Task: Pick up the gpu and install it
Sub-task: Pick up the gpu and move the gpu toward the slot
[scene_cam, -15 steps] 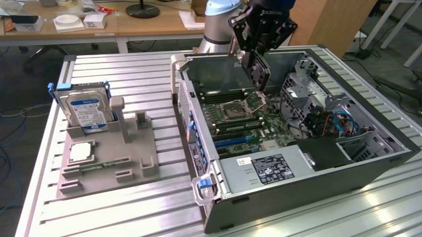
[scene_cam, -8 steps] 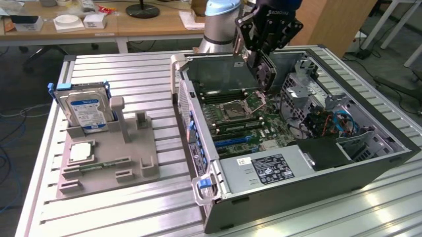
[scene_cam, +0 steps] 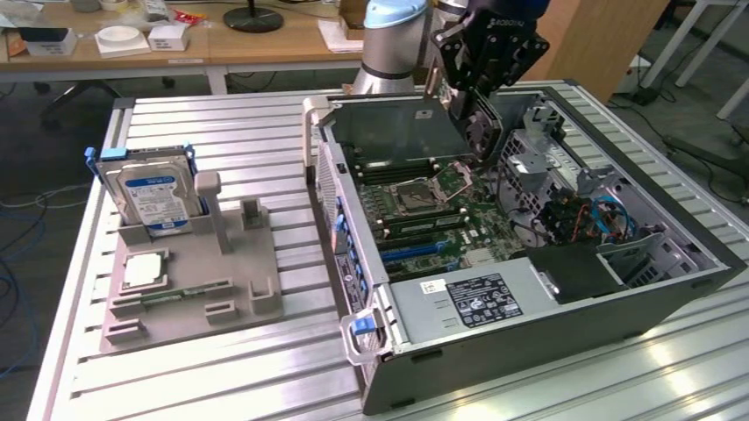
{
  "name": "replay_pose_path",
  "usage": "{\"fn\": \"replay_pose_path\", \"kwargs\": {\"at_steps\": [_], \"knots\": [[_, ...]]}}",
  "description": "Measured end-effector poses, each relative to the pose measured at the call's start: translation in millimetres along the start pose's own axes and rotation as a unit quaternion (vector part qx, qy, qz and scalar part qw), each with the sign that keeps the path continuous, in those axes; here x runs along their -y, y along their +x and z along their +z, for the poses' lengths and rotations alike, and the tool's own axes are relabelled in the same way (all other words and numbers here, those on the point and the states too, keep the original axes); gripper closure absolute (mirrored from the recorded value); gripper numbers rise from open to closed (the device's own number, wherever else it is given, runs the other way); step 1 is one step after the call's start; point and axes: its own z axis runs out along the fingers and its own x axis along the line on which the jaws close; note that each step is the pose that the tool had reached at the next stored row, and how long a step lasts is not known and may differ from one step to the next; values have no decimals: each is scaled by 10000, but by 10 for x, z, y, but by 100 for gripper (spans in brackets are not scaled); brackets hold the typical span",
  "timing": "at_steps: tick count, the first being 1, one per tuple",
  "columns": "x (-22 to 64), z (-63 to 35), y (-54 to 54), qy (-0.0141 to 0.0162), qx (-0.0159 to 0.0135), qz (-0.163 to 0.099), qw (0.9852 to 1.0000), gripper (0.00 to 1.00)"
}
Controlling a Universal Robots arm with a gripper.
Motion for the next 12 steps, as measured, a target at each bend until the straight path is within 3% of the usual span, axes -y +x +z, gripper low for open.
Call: {"fn": "replay_pose_path", "kwargs": {"at_steps": [6,12], "knots": [[3,-2,-136,-1,0,-1,10000,73],[2,-2,-154,-3,0,-2,10000,73]]}}
